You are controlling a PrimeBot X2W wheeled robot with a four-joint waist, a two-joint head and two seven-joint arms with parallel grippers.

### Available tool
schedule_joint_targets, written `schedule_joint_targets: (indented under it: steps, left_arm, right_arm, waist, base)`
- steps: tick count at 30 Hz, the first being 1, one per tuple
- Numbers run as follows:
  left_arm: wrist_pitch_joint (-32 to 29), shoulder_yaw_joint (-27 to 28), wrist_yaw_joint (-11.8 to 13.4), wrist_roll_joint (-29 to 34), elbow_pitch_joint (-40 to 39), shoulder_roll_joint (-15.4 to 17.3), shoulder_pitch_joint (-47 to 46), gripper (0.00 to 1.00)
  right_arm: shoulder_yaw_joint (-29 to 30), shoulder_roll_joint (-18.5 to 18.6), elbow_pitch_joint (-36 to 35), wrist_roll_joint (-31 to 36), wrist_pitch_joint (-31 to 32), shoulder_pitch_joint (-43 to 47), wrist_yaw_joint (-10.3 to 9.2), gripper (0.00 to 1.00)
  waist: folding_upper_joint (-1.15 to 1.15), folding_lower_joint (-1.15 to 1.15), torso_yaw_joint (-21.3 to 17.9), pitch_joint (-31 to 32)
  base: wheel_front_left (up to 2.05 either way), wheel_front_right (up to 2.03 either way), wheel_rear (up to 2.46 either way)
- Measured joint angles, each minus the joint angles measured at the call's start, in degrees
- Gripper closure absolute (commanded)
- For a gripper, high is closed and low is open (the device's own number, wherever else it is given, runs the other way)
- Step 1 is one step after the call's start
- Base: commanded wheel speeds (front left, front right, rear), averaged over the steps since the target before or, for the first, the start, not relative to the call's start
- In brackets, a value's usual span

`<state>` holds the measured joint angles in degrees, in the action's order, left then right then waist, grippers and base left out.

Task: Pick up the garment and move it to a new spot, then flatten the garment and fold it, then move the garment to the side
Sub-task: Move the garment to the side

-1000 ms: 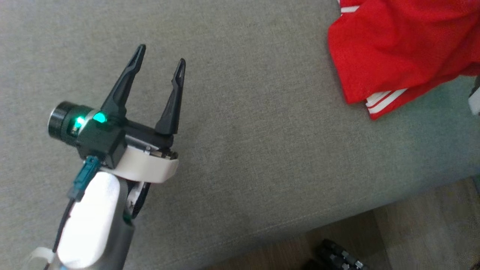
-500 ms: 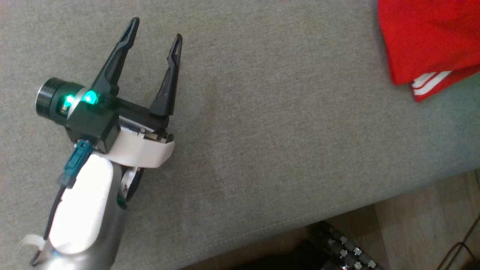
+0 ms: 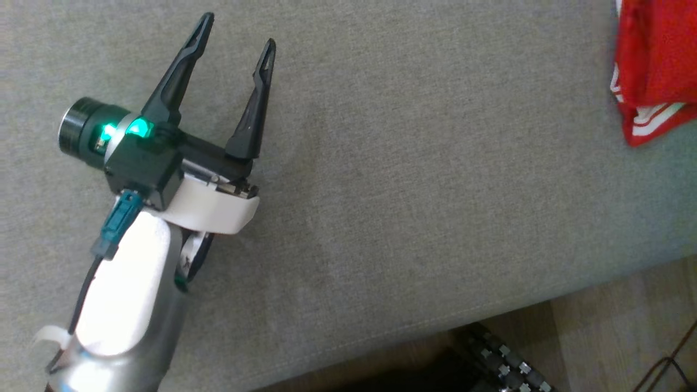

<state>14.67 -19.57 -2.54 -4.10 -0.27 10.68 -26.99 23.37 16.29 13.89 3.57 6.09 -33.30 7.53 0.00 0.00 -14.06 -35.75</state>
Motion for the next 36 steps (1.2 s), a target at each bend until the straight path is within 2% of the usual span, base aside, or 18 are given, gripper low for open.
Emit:
schedule_joint_targets:
  steps: [7, 12, 19, 28, 36]
  left_arm:
    - [0.0, 0.4, 1.1, -0.9, 0.8, -0.3, 1.5, 0.00]
    - [0.0, 2.2, 2.7, -2.2, 1.6, -0.6, 5.9, 0.00]
    - [0.0, 4.4, 4.5, -3.6, 1.9, -1.9, 11.1, 0.00]
    - [0.0, 8.4, 5.9, -4.6, 2.8, -2.4, 18.3, 0.00]
    - [0.0, 9.3, 5.8, -4.6, 3.5, -2.5, 23.2, 0.00]
  right_arm:
    - [-4.0, -2.2, -3.5, -3.2, -7.1, 4.9, 0.00, 0.00]
    - [-11.2, -5.3, -6.1, -6.0, -12.4, 11.6, 0.00, 0.00]
    - [-19.5, -9.8, -7.1, -8.7, -15.4, 17.5, 0.00, 0.00]
    - [-22.8, -12.2, -7.8, -10.7, -16.3, 23.3, 0.00, 0.00]
    - [-23.0, -12.9, -9.2, -11.7, -15.6, 28.8, 0.00, 0.00]
  waist:
    - [0.00, 0.00, 0.5, 3.3]
    - [0.00, 0.00, 1.4, 6.9]
    - [0.00, 0.00, 4.6, 12.2]
    - [0.00, -0.01, 9.9, 19.5]
    - [0.00, -0.01, 12.4, 25.5]
  base:
    - [0.00, 0.00, 0.00]
    - [0.00, 0.00, 0.00]
    - [0.00, 0.00, 0.00]
    - [0.00, 0.00, 0.00]
    - [0.00, 0.00, 0.00]
